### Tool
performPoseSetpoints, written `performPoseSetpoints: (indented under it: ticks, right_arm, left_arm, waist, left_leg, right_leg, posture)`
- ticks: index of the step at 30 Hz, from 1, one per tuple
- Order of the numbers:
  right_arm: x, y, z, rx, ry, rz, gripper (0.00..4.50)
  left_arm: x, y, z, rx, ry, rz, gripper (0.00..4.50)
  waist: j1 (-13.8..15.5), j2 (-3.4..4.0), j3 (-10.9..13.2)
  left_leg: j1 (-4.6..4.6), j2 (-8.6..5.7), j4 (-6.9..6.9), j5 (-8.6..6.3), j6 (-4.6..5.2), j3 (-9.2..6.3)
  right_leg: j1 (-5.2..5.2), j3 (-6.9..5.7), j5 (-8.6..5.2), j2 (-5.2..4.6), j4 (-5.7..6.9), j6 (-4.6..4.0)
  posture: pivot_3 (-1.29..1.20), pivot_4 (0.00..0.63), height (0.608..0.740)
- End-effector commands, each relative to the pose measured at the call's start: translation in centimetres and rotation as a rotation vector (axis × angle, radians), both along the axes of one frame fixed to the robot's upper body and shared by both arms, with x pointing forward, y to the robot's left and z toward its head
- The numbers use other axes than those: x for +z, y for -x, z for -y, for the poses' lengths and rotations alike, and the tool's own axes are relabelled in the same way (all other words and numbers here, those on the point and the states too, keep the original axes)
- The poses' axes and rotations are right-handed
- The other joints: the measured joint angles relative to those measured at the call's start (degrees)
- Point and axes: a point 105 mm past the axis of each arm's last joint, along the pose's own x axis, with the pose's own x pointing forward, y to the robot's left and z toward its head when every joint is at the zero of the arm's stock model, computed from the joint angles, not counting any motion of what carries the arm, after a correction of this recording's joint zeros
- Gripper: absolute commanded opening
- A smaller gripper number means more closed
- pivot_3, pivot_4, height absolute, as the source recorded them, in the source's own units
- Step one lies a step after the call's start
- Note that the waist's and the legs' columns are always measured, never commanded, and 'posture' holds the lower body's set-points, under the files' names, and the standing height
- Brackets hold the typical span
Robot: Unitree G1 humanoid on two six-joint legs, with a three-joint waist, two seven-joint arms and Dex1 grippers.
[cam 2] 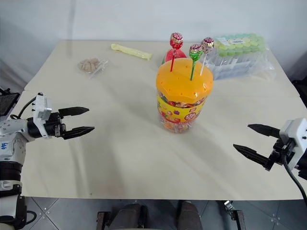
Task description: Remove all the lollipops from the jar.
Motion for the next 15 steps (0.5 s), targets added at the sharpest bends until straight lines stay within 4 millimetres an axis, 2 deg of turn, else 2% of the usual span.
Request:
performPoseSetpoints:
  ticks: [1,4,9,15]
  right_arm:
    - [1.1,0.0,0.2,0.001,0.017,0.044,4.48]
    - [1.1,0.0,0.2,0.002,0.017,0.043,4.48]
    - [1.7,-0.2,0.2,0.007,0.012,0.050,4.48]
    - [3.0,0.0,-0.4,0.030,-0.004,0.087,4.48]
  left_arm:
    - [1.2,0.5,0.1,-0.027,0.013,0.033,4.50]
    - [1.2,0.2,0.0,0.011,-0.010,0.033,4.50]
    - [2.8,0.6,0.7,-0.002,0.005,0.000,4.50]
    - [6.6,1.2,2.4,-0.117,0.029,0.032,4.50]
  waist:
    - [-0.01,0.00,0.00]
    - [-0.04,0.00,0.00]
    - [-0.03,-0.02,0.01]
    - [0.10,-0.03,0.02]
  left_leg:
    - [0.00,0.00,0.04,-0.02,0.01,0.00]
    - [0.00,0.01,0.13,-0.05,0.02,0.02]
    - [0.01,0.01,0.18,-0.06,0.03,0.02]
    - [0.00,0.02,0.23,-0.06,0.02,0.05]
  right_leg:
    - [0.00,0.01,0.00,0.00,0.03,0.00]
    - [0.00,0.06,0.00,0.00,0.11,0.00]
    - [0.00,0.09,0.00,-0.01,0.19,0.00]
    - [-0.03,0.12,0.00,0.00,0.23,0.00]
  posture:
    - [0.00,0.150,0.740]
    - [0.00,0.150,0.740]
    - [0.00,0.150,0.740]
    - [0.00,0.150,0.740]
